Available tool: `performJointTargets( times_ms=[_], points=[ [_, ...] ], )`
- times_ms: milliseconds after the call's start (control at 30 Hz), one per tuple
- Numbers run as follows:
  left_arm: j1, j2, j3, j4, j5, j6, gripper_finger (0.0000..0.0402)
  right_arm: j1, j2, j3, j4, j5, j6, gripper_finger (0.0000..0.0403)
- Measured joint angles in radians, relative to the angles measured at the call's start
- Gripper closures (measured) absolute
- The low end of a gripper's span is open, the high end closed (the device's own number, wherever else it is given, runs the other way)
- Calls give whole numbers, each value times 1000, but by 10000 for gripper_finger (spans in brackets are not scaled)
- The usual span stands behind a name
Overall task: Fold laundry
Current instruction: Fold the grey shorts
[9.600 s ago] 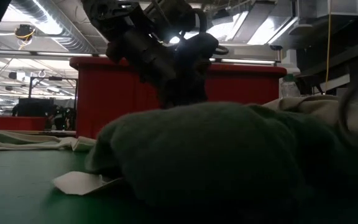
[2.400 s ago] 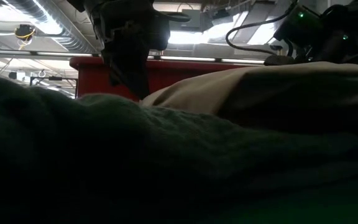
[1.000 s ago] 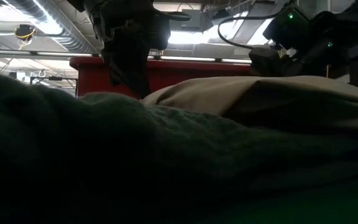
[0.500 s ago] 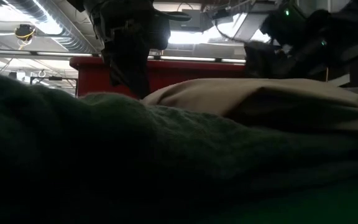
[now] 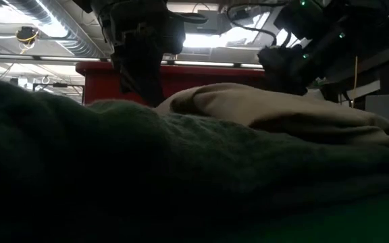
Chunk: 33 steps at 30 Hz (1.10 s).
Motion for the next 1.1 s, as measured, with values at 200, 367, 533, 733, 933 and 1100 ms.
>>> performJointTargets(
  times_ms=[200, 367, 533, 733, 933, 1100],
  points=[
    [0, 0, 0, 1, -1, 0, 401, 0, 17, 0, -15, 16, -3, 375],
    [0, 0, 0, 0, -15, 0, 401, 0, 19, 0, -18, 17, -3, 326],
    [0, 0, 0, 0, -41, 34, 399, 0, 19, 0, -23, 16, -3, 263],
    [0, 0, 0, 0, -43, 51, 345, 0, 19, 18, -105, -28, -6, 214],
    [9, 0, 0, 0, -5, 17, 281, 0, 19, 94, -334, -49, -6, 203],
    [46, -5, 0, -5, 117, -58, 268, 0, 19, 175, -522, -38, -7, 205]
  ],
)
